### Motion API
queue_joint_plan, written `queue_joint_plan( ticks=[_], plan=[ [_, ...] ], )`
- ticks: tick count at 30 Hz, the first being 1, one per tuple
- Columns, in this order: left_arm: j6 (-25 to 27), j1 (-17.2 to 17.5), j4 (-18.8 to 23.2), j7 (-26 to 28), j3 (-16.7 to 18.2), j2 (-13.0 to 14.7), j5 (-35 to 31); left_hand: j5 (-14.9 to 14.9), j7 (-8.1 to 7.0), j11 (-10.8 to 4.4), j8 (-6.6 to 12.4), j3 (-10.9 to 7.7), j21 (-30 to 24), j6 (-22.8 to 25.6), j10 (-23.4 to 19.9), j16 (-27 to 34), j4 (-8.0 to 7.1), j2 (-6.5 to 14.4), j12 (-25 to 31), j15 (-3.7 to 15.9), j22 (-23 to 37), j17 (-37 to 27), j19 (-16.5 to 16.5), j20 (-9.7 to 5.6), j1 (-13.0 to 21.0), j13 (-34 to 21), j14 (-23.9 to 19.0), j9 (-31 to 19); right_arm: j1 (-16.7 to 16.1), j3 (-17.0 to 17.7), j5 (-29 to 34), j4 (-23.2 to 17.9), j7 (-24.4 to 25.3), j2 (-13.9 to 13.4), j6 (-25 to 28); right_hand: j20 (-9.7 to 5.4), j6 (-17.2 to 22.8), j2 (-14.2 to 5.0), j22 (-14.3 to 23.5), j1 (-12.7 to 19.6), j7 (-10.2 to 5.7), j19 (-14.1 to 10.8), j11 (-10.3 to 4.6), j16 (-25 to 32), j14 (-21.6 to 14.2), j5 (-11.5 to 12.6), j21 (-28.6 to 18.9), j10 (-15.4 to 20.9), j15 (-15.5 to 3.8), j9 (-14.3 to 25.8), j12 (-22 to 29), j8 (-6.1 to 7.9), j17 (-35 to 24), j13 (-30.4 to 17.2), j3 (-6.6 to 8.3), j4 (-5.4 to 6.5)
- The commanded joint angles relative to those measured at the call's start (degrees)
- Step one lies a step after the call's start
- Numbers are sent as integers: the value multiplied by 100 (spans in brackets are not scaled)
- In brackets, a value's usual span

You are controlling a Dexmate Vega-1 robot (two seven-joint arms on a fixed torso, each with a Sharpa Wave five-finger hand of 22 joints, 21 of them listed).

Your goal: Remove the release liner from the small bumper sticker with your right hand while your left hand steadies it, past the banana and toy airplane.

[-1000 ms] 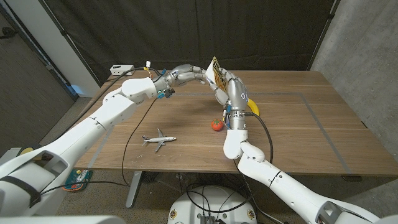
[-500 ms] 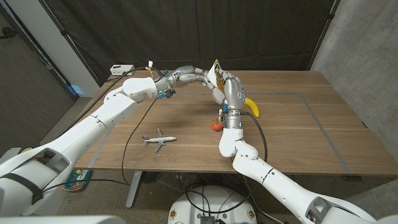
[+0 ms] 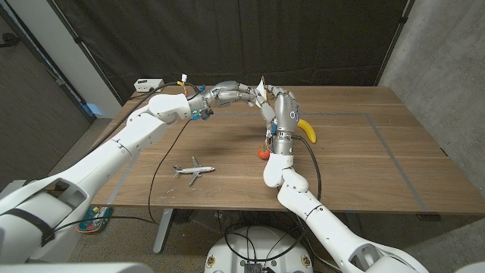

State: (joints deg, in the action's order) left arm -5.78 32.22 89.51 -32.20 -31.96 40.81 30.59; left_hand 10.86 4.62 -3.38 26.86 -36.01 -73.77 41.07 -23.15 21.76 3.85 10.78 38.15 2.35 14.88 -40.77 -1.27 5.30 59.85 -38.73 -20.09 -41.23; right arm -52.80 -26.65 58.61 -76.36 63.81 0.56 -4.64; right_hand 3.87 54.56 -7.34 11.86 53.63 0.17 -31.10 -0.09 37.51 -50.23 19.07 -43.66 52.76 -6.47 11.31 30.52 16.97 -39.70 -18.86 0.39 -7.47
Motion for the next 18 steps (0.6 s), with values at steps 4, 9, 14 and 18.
queue_joint_plan(
  ticks=[4,9,14,18],
  plan=[
    [-121,92,-102,61,84,-59,110,68,233,-231,1184,-20,-113,351,-176,-24,108,-27,47,263,-14,-6,52,-59,58,-35,-17,26,-237,1399,1296,460,19,1090,-1173,-12,94,-282,16,55,19,-28,-52,-63,-18,-59,-88,51,-143,20,-47,-40,12,39,147,95],
    [-176,211,-50,246,172,-56,141,106,244,-255,1209,-30,-166,314,-146,-56,129,-31,69,268,-36,13,79,-61,50,-71,-26,-33,-242,1468,1366,478,19,1118,-1211,-89,147,-468,24,173,-51,96,-83,-168,33,-128,-113,37,-200,9,-128,-84,43,104,411,158],
    [-234,314,1,399,233,-52,148,136,247,-275,1232,-38,-205,279,-120,-87,132,-30,87,258,-55,32,75,-84,31,-104,-32,-84,-258,1745,1640,515,19,1312,-1414,-229,443,-500,43,264,-103,143,-150,-211,-72,-220,-199,299,-292,-8,-96,-55,57,142,759,309],
    [-269,397,41,444,262,-34,178,157,247,-276,1240,-43,-233,282,-124,-103,136,-28,107,259,-67,41,71,-96,21,-124,-42,-85,-252,1994,1904,538,19,1486,-1532,-293,580,-448,55,343,-81,156,-149,-197,-243,-294,-277,494,-387,-12,-33,-67,56,101,975,375]
  ],
)
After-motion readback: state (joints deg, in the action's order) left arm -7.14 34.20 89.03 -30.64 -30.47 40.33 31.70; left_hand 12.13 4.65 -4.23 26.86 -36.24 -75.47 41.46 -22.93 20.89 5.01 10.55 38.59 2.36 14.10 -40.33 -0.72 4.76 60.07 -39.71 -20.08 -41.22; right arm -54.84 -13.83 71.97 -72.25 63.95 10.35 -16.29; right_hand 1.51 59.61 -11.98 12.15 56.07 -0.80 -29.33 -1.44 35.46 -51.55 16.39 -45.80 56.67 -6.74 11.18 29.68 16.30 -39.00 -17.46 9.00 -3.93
